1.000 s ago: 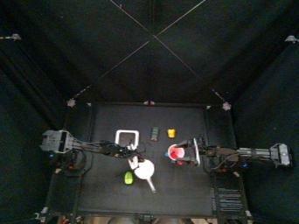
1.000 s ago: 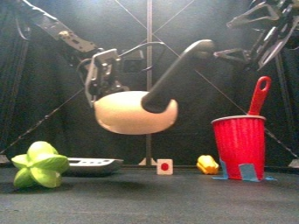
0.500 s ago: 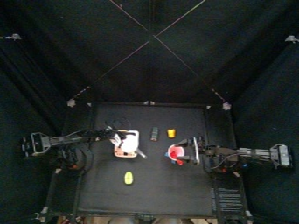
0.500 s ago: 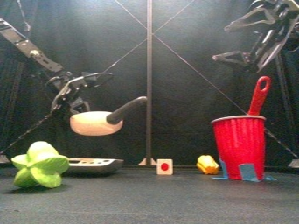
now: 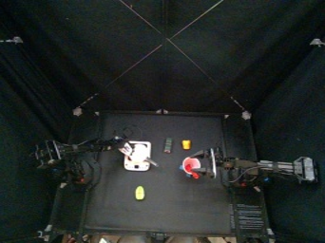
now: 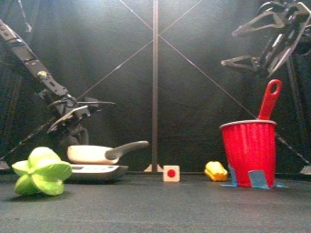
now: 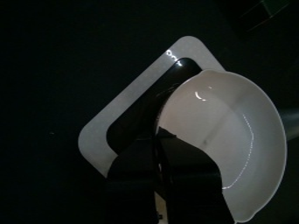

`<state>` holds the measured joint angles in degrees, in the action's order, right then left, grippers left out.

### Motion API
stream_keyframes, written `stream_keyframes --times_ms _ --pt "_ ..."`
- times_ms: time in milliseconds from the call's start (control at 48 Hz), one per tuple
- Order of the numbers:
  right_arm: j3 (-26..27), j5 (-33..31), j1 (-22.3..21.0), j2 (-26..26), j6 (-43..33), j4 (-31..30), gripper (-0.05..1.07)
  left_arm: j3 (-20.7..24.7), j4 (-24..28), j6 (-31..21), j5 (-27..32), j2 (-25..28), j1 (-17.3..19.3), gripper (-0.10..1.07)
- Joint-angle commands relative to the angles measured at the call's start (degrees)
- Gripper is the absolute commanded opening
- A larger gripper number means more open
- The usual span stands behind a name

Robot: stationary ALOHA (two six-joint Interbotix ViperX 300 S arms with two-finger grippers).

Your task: Place pan on stove

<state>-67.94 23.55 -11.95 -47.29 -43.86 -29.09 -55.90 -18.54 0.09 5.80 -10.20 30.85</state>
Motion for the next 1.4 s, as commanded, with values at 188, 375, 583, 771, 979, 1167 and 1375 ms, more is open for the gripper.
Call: stream_keyframes --times_ms 188,375,583,771,979,1167,1375 --pt "0.5 0.4 -0.2 0.3 0.0 0.2 1.04 1.2 0.0 0.0 -1.8 -0.1 0.5 0.48" --pt "0.4 0.4 -0.2 0.3 -0.1 0.2 1.04 0.7 0.1 0.0 -1.8 -1.0 1.0 0.64" --pt "0.4 0.4 -0.2 0.3 -0.1 0.2 1.04 -0.2 0.1 0.0 -1.9 -3.2 1.1 0.71" --pt "0.4 0.4 -0.3 0.3 0.0 0.3 1.04 -1.8 0.1 0.0 -2.1 -7.3 1.4 0.71" --pt "0.4 0.4 -0.5 0.3 -0.1 0.4 1.04 -3.9 0.0 0.0 -2.5 -12.5 1.4 0.71" --pt "0.4 0.4 -0.7 0.3 0.0 0.5 1.04 -5.4 -0.1 -0.1 -4.0 -14.5 1.4 0.71" --pt "0.4 0.4 -0.9 0.3 0.0 0.6 1.04 -5.4 -0.4 -0.1 -4.1 -14.4 1.1 0.71"
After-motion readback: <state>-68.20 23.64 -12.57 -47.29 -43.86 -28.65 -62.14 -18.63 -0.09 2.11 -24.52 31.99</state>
